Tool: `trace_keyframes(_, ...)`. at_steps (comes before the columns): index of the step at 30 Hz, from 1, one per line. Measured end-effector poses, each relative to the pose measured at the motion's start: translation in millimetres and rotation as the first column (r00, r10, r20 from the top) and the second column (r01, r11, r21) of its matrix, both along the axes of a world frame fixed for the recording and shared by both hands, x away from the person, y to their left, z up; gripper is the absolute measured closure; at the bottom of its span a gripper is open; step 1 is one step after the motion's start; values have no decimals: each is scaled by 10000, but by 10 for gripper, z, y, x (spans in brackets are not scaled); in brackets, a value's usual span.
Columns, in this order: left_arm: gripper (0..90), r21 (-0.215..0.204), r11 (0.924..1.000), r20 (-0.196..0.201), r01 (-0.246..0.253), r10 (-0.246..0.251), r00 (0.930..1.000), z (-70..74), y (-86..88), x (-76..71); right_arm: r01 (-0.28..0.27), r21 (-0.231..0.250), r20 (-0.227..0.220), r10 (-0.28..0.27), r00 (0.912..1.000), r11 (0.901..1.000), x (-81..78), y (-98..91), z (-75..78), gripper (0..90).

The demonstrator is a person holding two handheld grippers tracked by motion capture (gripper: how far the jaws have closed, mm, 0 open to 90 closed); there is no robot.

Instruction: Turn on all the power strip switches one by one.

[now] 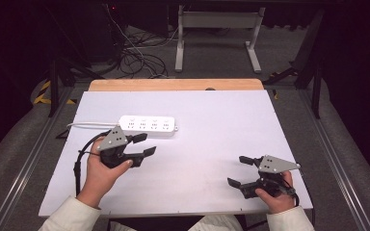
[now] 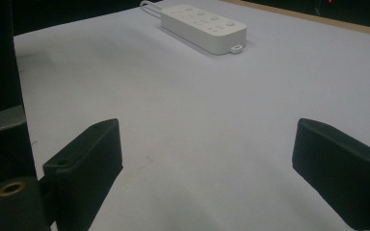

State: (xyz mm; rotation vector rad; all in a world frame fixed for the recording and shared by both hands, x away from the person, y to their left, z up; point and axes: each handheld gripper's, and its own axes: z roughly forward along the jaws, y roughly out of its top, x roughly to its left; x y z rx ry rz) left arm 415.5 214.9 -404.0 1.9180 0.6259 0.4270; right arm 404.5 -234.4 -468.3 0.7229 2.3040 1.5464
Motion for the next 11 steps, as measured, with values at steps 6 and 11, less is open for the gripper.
trace_keyframes(6, 245, -456, 9990, -323, -3, -12, 9995, -326, 225, -240, -55, -88, 49, 56, 10000, 9999, -5, -6, -2, 80)
trace_keyframes(11, 218, -376, 9978, -506, -545, 525, 9973, -639, 401, -397, 27, -140, -14, -27, 10000, 9999, 3, -11, -11, 75)
